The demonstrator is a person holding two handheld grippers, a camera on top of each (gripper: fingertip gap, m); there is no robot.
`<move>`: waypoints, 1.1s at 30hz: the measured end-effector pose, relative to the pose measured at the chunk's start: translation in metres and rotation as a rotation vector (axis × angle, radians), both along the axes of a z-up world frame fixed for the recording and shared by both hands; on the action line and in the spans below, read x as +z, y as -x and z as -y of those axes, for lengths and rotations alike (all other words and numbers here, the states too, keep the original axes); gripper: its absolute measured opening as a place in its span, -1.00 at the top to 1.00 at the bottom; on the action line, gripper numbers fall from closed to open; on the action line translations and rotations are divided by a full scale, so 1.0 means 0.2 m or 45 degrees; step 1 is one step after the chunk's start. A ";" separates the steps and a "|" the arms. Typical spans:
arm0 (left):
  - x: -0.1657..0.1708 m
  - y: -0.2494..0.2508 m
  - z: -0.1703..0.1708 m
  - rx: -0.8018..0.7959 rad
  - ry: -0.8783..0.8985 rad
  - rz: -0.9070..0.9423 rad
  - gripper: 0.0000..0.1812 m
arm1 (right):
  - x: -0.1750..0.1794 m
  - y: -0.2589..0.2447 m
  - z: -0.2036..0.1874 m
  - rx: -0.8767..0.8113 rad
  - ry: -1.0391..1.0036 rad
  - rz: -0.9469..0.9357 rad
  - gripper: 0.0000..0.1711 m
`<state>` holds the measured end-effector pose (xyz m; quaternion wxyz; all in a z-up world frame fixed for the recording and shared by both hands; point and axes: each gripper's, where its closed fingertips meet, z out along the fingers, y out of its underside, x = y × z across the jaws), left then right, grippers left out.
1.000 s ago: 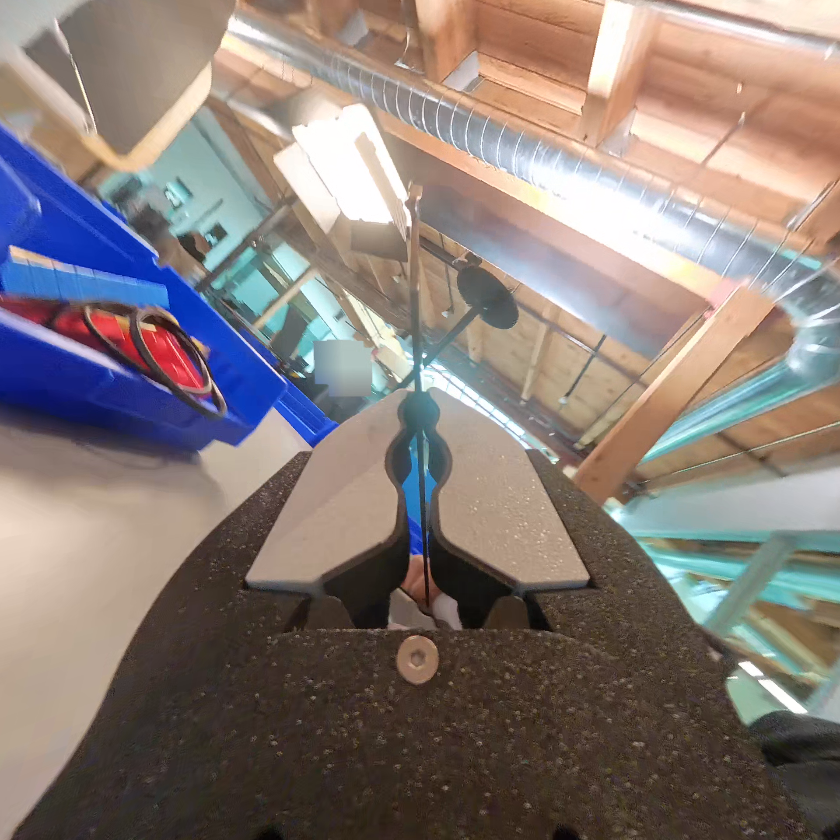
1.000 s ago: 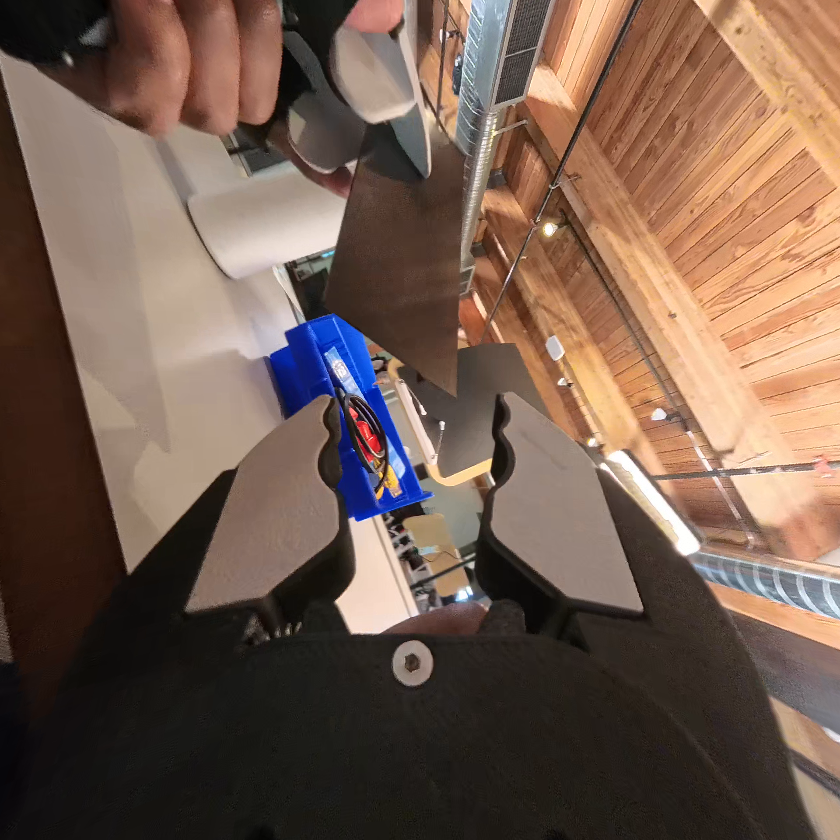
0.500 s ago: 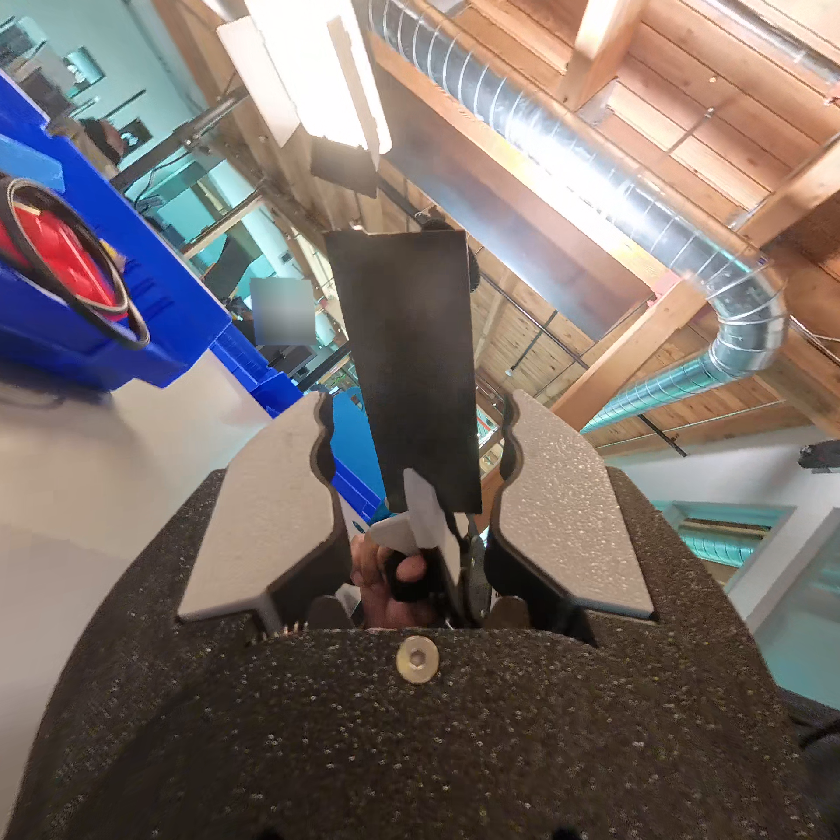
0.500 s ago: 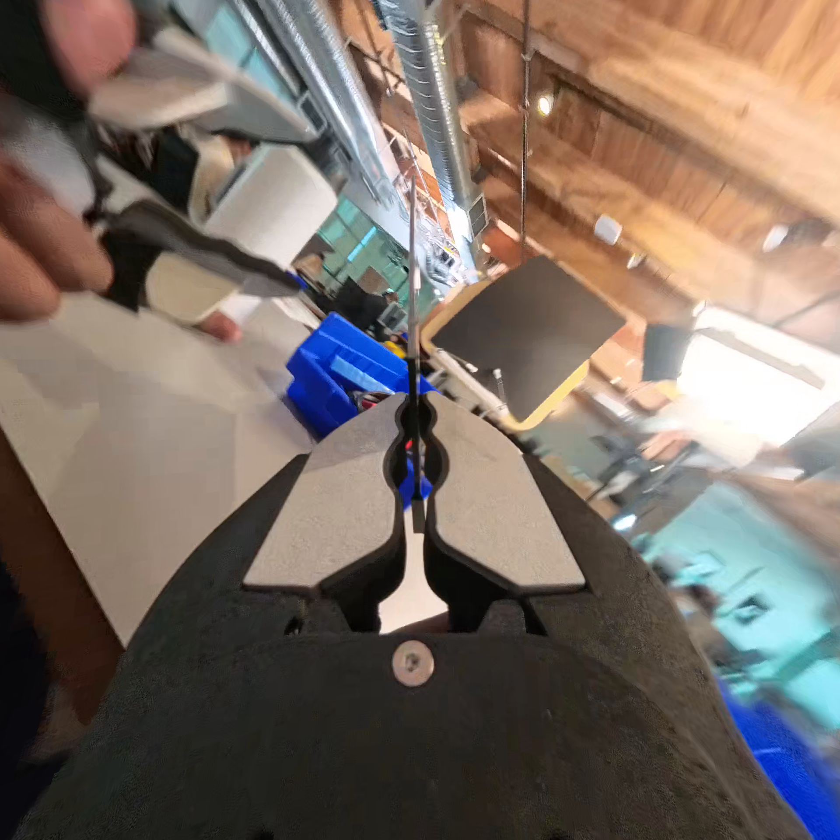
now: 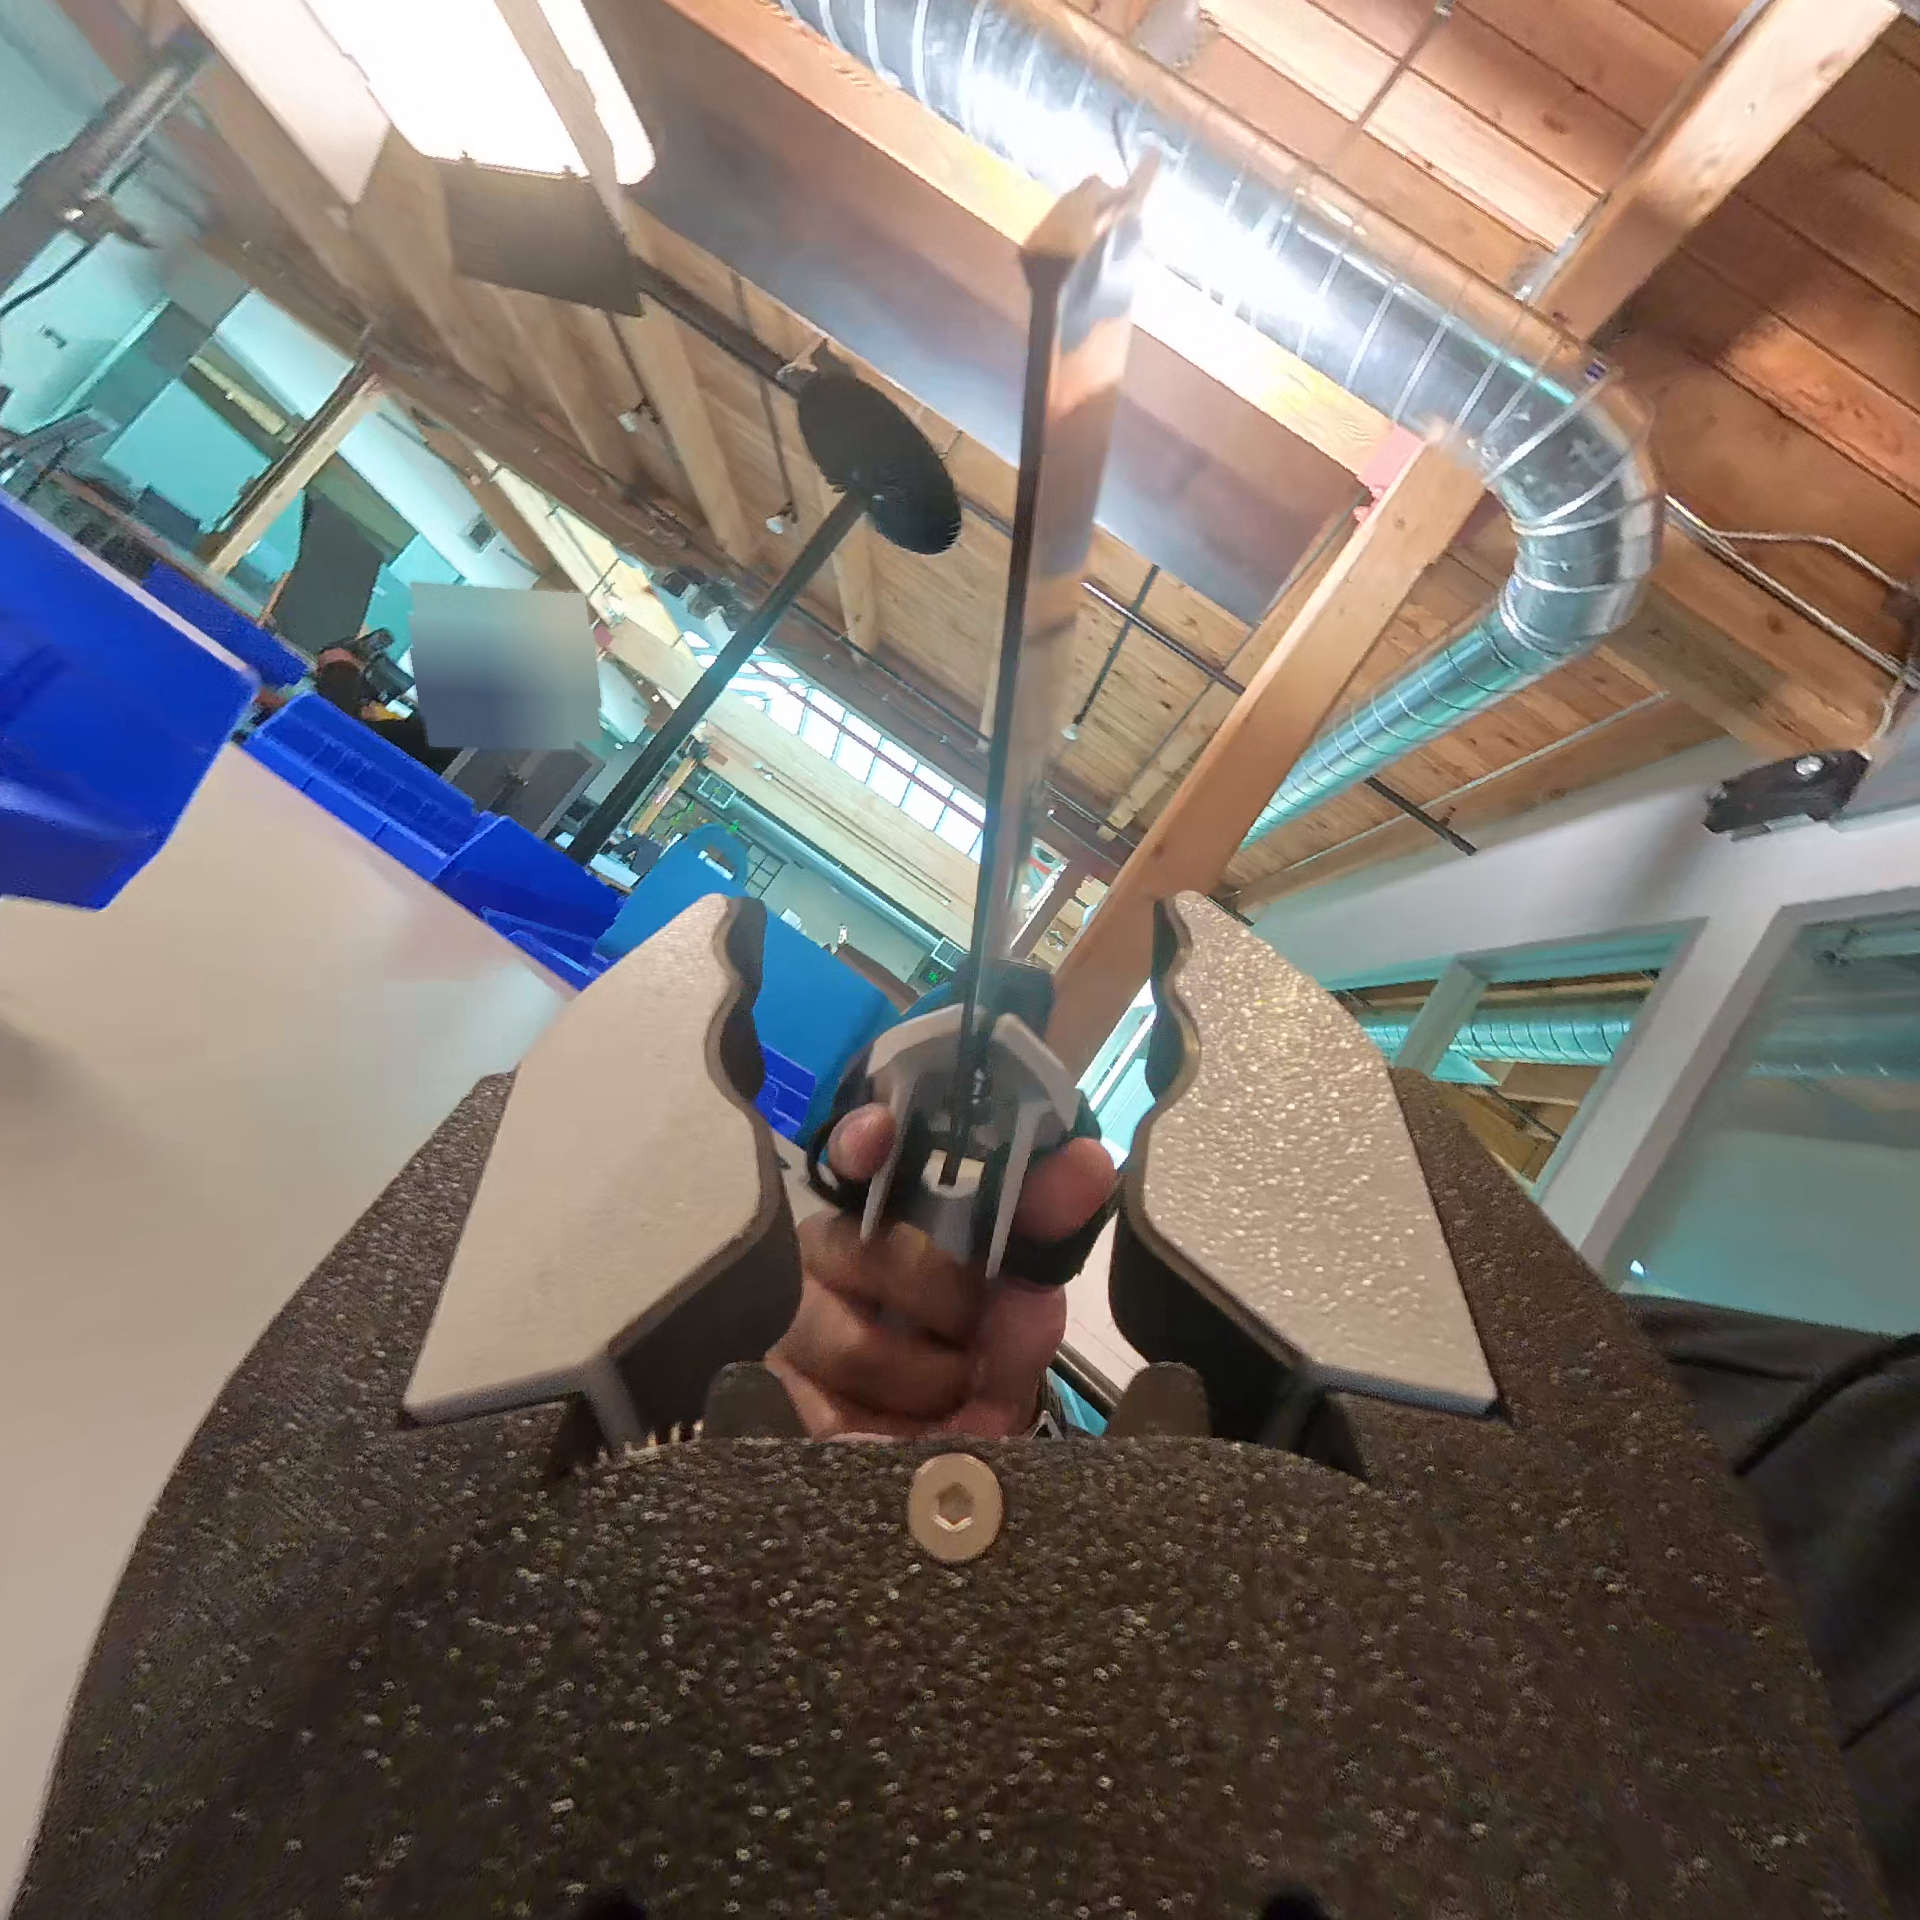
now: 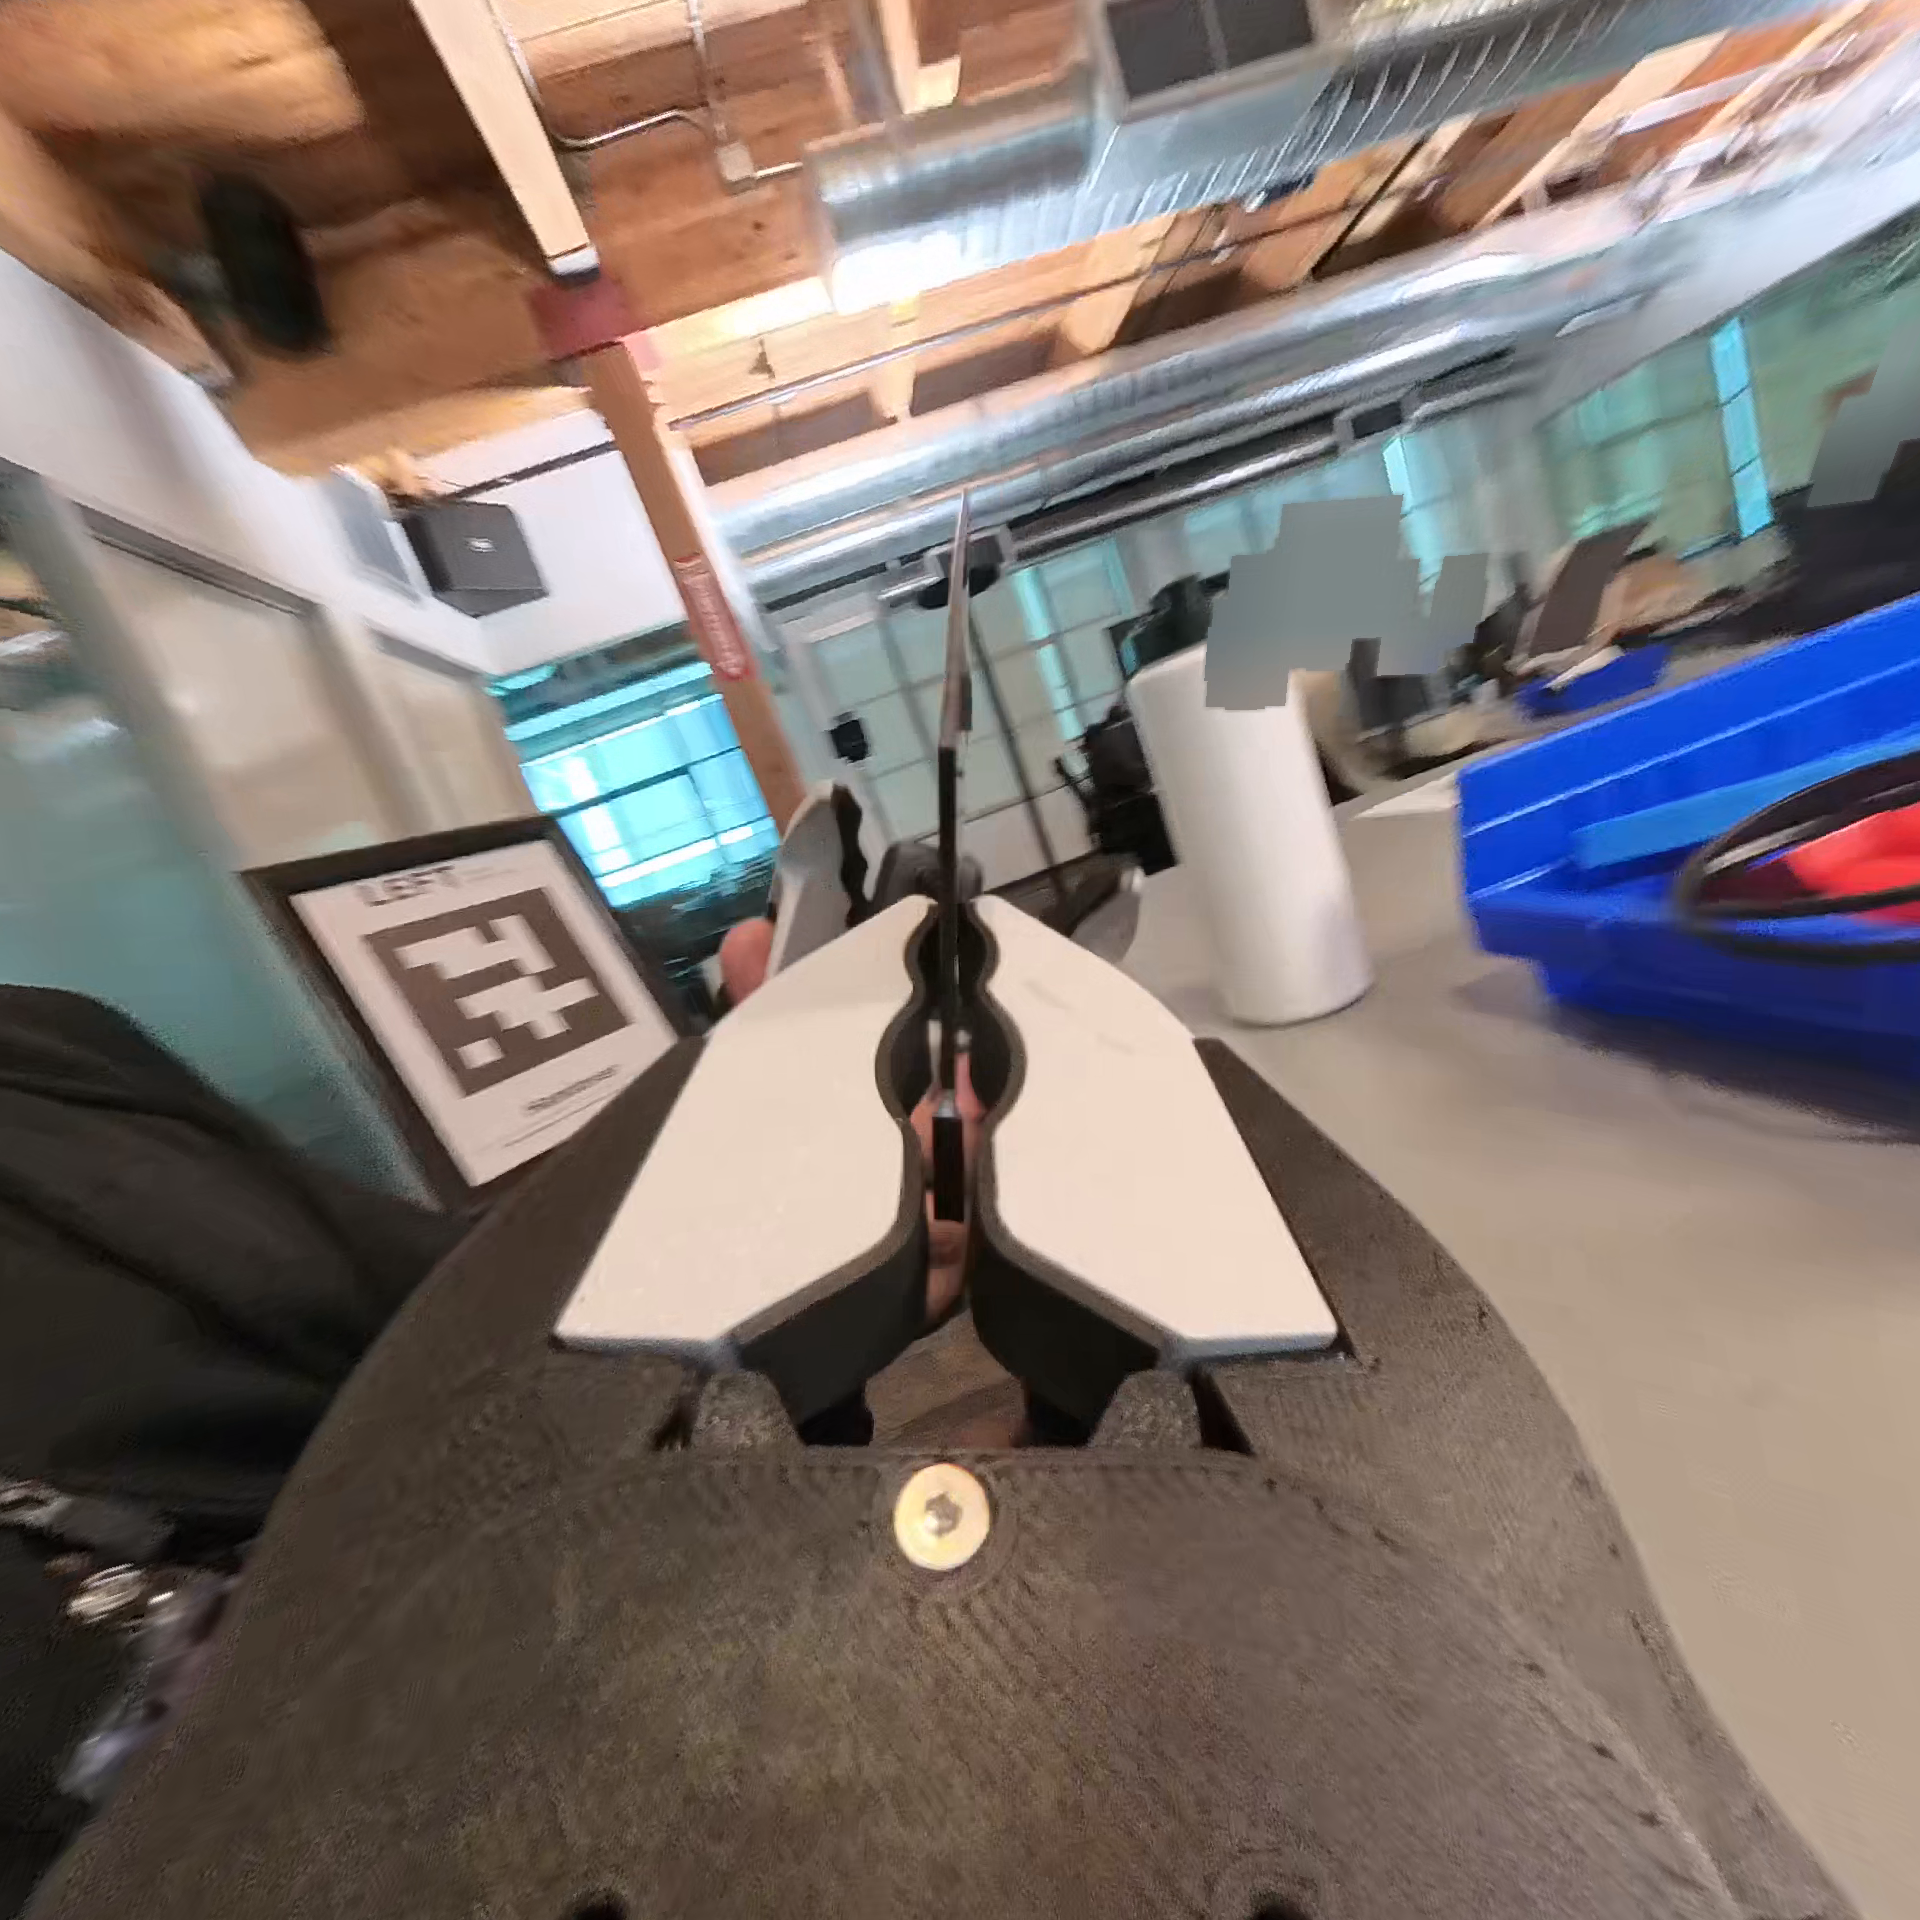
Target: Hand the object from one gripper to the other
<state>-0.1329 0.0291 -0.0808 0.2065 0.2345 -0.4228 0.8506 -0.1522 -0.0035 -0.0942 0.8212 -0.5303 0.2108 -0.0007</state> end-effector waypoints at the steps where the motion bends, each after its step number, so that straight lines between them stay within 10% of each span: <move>1: 0.02 0.02 0.00 0.004 0.014 0.031 0.21 | -0.02 0.01 -0.03 0.057 0.006 -0.038 0.99; 5: 0.05 0.04 -0.06 0.082 0.038 0.140 0.96 | -0.12 -0.01 -0.10 0.078 0.143 -0.125 0.91; 11: 0.05 0.00 -0.12 0.570 -0.298 0.575 0.97 | -0.18 -0.12 -0.03 -0.217 0.390 -0.047 0.62; 18: 0.03 0.09 -0.09 1.296 -0.882 1.576 0.97 | -0.10 -0.07 0.00 -0.026 0.176 -0.168 0.60; 23: -0.11 0.18 0.03 1.404 -1.092 2.152 0.97 | -0.07 -0.01 -0.02 0.206 0.069 -0.287 0.50; 33: -0.24 0.24 0.13 1.359 -1.153 2.476 0.98 | -0.18 0.03 -0.11 0.415 0.094 -0.521 0.39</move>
